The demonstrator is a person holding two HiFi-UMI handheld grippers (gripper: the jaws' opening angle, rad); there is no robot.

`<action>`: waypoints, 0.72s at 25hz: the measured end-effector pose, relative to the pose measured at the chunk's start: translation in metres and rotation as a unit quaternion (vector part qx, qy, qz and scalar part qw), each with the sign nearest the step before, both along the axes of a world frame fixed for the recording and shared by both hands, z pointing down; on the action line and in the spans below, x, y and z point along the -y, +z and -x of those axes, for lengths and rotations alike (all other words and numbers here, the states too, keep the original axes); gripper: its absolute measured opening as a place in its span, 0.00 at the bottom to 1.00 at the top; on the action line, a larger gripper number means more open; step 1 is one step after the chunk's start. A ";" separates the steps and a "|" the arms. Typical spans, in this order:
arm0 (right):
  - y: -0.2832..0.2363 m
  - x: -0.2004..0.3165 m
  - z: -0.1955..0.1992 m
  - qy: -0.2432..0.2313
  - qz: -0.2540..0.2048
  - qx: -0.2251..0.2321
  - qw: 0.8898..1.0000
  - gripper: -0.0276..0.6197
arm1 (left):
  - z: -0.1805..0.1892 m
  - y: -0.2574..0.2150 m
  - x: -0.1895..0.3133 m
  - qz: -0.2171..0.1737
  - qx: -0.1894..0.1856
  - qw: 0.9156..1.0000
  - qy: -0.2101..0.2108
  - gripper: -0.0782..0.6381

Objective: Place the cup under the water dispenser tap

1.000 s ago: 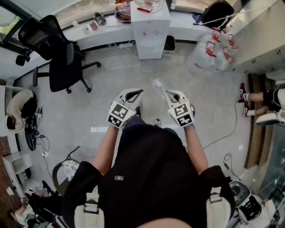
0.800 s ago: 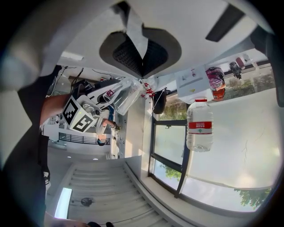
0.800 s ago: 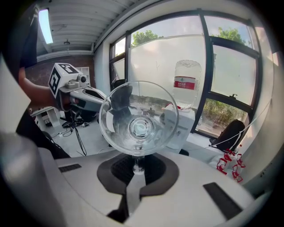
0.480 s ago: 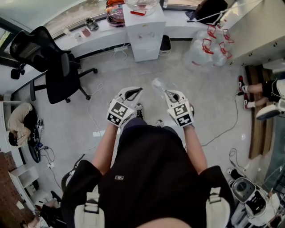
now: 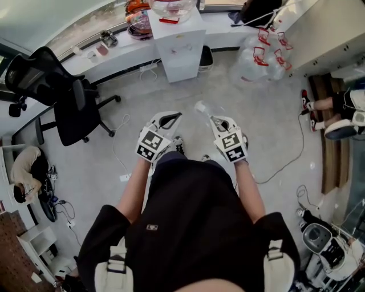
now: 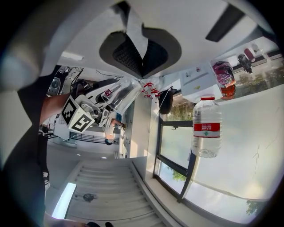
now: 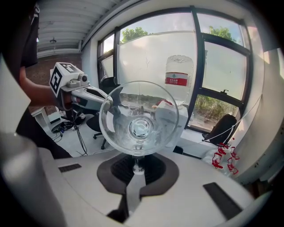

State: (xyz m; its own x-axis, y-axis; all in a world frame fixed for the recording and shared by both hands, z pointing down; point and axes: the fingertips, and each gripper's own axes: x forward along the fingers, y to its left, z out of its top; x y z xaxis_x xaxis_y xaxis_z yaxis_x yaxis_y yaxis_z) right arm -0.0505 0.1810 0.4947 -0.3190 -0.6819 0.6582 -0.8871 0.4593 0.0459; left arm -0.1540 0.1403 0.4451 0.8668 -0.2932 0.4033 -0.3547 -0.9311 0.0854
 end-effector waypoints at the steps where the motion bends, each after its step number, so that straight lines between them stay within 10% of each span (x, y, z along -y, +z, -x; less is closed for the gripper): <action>1: 0.001 0.003 0.001 0.002 -0.002 -0.001 1.000 0.04 | 0.002 0.000 0.003 -0.001 -0.001 1.000 0.003 0.11; 18: 0.002 0.045 0.031 0.020 -0.010 -0.007 1.000 0.04 | 0.031 0.003 0.053 -0.010 -0.007 1.000 0.020 0.11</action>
State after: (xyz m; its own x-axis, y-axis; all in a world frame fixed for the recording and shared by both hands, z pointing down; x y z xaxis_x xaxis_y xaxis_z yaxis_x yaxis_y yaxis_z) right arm -0.0813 0.1362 0.4962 -0.2819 -0.7064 0.6492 -0.9039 0.4225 0.0673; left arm -0.1848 0.0870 0.4477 0.8837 -0.2653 0.3856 -0.3156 -0.9461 0.0722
